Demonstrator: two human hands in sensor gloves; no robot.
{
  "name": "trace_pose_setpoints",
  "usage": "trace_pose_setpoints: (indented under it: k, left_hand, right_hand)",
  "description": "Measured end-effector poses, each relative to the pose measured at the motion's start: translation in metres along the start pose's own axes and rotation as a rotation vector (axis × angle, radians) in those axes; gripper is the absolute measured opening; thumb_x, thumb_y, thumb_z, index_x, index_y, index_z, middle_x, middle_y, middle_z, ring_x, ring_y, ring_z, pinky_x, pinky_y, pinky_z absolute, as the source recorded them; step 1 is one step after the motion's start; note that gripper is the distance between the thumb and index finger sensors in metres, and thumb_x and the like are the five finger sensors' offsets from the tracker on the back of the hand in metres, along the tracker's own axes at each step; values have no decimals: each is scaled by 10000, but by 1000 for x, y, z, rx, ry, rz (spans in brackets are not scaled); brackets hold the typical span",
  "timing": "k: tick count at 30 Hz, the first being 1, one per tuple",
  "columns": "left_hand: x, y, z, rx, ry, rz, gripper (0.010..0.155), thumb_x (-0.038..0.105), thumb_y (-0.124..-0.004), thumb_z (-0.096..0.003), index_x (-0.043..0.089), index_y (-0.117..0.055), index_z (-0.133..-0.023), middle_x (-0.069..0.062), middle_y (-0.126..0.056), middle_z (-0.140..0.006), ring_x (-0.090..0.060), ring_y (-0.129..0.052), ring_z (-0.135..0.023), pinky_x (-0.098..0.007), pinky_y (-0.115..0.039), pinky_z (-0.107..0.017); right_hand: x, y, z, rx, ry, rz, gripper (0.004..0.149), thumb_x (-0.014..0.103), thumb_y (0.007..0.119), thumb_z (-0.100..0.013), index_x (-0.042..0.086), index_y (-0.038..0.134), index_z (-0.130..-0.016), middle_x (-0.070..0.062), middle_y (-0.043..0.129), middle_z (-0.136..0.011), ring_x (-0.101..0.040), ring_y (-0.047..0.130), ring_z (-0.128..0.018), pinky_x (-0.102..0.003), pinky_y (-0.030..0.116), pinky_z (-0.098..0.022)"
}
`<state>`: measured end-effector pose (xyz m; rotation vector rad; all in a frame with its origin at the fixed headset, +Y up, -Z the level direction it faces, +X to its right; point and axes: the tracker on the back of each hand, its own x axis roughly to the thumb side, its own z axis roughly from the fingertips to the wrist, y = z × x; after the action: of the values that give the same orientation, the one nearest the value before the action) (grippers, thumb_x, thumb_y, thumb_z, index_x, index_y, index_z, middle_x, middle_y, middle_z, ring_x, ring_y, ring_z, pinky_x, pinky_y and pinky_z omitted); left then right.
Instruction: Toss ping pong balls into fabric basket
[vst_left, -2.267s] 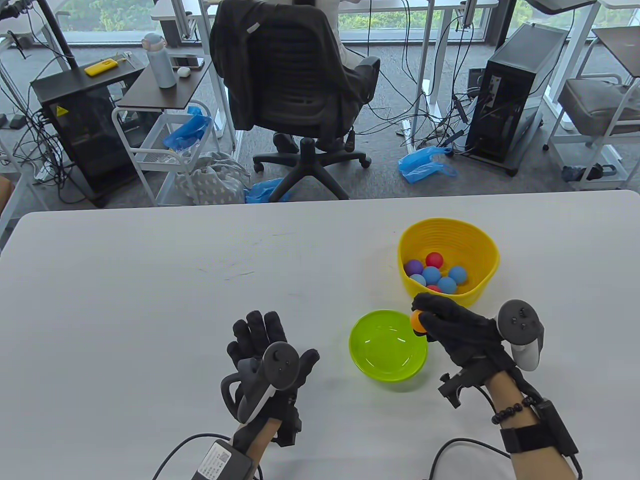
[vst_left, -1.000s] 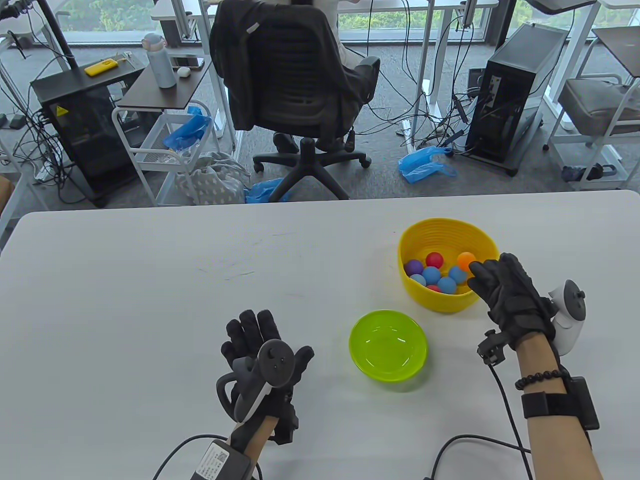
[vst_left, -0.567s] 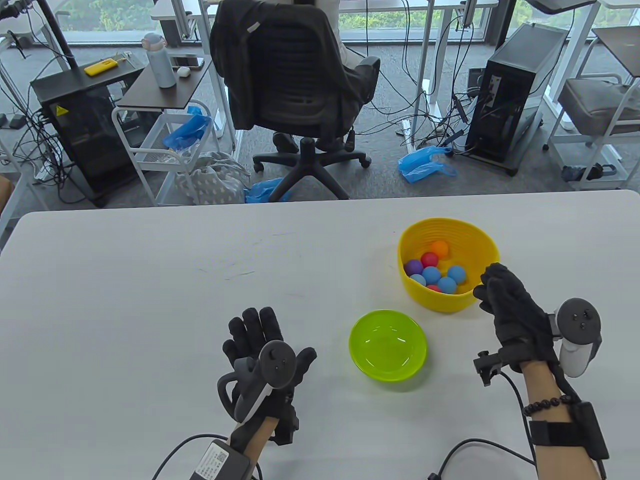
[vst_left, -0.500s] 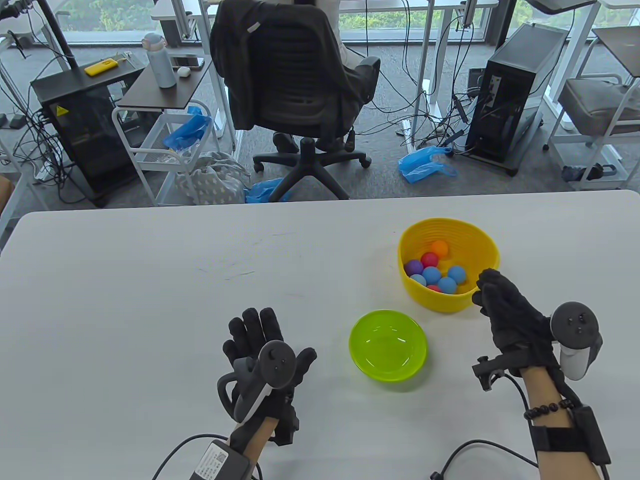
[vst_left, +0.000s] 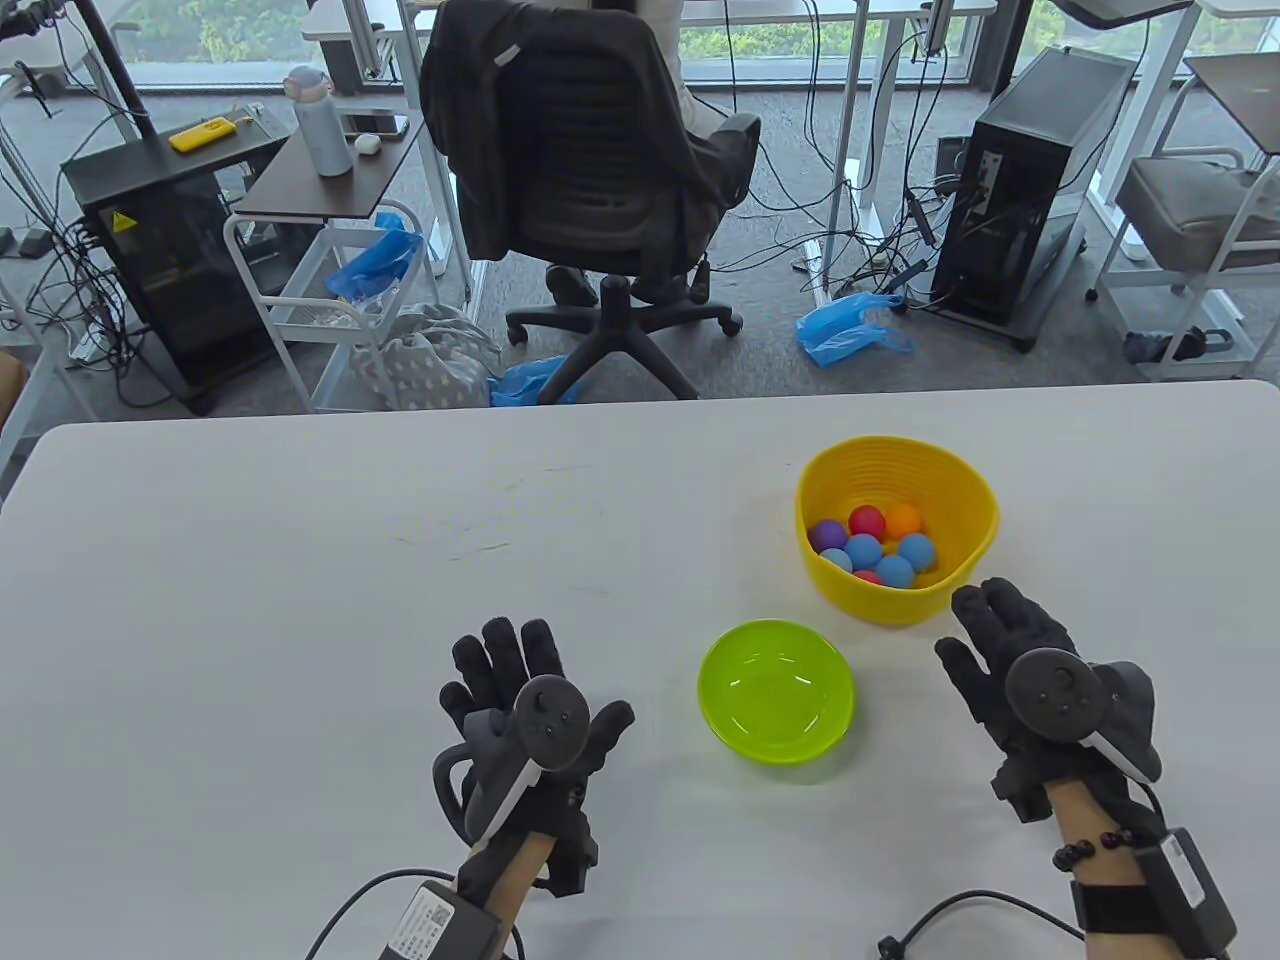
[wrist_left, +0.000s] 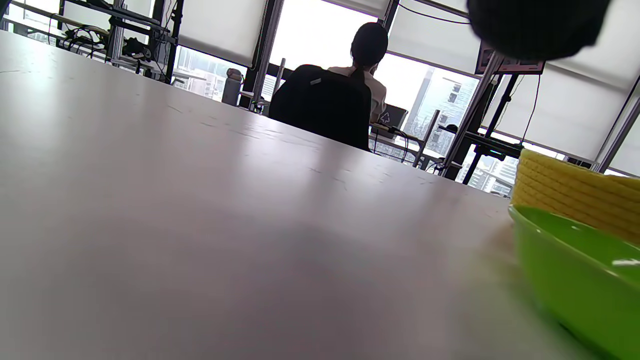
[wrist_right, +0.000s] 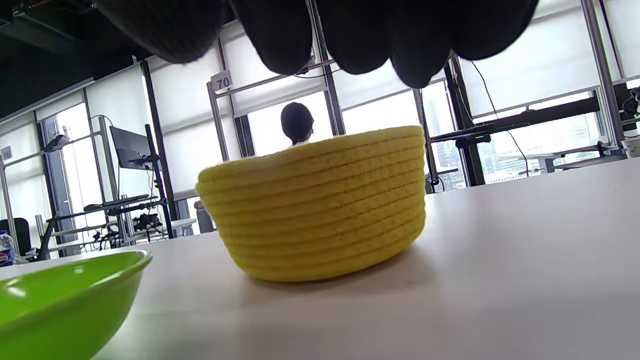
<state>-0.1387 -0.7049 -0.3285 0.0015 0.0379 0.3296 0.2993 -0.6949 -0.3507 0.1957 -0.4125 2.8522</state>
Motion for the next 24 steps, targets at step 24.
trace_pose_setpoints:
  k: [24]
  left_hand:
    - [5, -3, -2, -4, -25, -152, 1054, 643, -752, -433, 158, -163, -1160, -169, 118, -1153, -485, 144, -1006, -753, -32, -686]
  right_hand:
    - [-10, -1, 12, 93, 71, -38, 765, 519, 683, -565, 149, 374, -1158, -273, 234, -1189, -584, 222, -1019, -712, 300, -699]
